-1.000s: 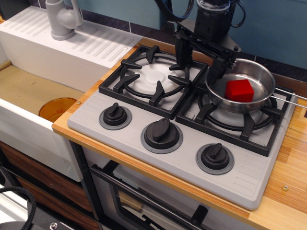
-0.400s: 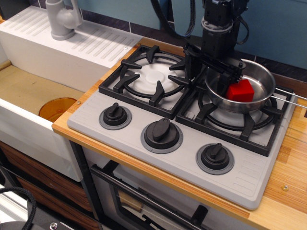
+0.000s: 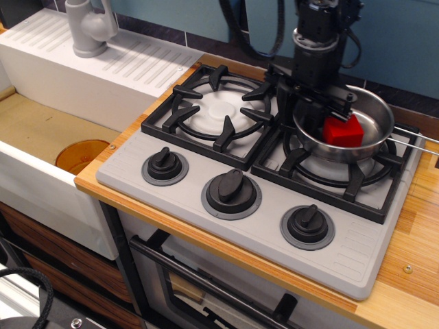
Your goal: Put redcube in pan and put pan on stove
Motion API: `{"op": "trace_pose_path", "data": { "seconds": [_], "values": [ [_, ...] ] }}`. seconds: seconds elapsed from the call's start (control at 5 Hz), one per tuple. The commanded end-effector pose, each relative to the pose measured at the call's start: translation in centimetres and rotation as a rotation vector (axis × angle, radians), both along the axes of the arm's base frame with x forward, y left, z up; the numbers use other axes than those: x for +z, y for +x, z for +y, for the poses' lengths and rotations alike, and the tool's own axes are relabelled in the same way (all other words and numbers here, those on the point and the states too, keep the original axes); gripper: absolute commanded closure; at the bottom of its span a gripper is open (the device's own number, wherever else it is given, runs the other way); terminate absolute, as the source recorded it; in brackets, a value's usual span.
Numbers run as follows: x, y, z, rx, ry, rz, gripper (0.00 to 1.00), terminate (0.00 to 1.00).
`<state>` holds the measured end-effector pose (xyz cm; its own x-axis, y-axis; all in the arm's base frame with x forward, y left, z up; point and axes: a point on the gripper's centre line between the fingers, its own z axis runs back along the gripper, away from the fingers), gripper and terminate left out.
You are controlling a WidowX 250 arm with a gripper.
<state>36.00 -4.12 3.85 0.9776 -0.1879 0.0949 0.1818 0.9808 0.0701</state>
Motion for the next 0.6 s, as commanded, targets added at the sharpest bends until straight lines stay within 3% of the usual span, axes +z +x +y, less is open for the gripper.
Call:
{"op": "trace_pose_path", "data": {
  "seconds": [0.0,0.4],
  "values": [
    [1.9,0.45,-0.77,0.008,0.025,-0.042,1.0,0.0],
    [2.74,-0.19,-0.99,0.021,0.037,-0.038,1.0,0.0]
  ]
}}
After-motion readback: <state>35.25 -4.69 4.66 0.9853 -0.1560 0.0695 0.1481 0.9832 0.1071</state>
